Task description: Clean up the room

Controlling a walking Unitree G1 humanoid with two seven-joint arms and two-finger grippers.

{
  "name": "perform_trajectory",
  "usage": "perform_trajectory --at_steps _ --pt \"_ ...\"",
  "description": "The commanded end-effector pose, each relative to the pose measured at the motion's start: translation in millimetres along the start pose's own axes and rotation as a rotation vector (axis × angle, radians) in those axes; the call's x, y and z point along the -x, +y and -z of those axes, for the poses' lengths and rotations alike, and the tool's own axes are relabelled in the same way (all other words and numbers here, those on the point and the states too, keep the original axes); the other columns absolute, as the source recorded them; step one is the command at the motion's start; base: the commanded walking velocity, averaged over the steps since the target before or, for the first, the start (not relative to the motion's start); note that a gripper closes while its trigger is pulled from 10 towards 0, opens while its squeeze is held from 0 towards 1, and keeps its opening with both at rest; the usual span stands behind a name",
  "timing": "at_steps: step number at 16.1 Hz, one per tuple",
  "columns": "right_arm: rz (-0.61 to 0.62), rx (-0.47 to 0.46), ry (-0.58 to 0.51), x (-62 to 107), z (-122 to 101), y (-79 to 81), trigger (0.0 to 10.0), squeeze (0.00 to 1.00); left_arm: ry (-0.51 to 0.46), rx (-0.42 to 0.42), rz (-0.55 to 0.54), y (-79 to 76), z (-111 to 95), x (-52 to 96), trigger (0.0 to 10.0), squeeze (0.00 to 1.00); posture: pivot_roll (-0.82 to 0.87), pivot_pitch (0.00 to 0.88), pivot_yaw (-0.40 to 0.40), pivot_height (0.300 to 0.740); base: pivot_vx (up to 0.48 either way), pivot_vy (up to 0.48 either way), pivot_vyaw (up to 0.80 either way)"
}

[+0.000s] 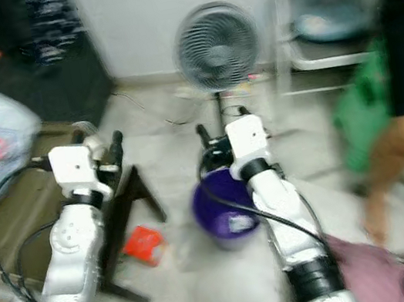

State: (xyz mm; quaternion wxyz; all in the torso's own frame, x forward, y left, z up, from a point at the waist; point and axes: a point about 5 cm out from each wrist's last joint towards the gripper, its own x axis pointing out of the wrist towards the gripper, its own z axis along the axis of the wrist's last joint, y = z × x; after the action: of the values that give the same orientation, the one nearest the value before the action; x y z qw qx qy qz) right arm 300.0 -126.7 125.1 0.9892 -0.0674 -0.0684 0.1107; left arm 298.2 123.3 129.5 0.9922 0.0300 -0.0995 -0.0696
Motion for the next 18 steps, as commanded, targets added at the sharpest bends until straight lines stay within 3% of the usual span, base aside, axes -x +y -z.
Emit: perform_trajectory --at_steps 1,18 --pt "0.006 -0.007 -0.009 -0.6 -2.4 1.2 10.0 0.00 -0.004 -0.026 0.000 0.8 -0.9 -0.9 10.0 0.00 -0.09 0.052 0.048 0.740 0.000 0.000 0.80" --pt "0.012 -0.006 -0.007 -4.0 -1.9 0.6 10.0 0.00 -0.001 -0.032 0.011 -1.1 -0.6 -3.3 10.0 0.00 -0.09 0.052 0.049 0.740 0.000 0.000 0.80"
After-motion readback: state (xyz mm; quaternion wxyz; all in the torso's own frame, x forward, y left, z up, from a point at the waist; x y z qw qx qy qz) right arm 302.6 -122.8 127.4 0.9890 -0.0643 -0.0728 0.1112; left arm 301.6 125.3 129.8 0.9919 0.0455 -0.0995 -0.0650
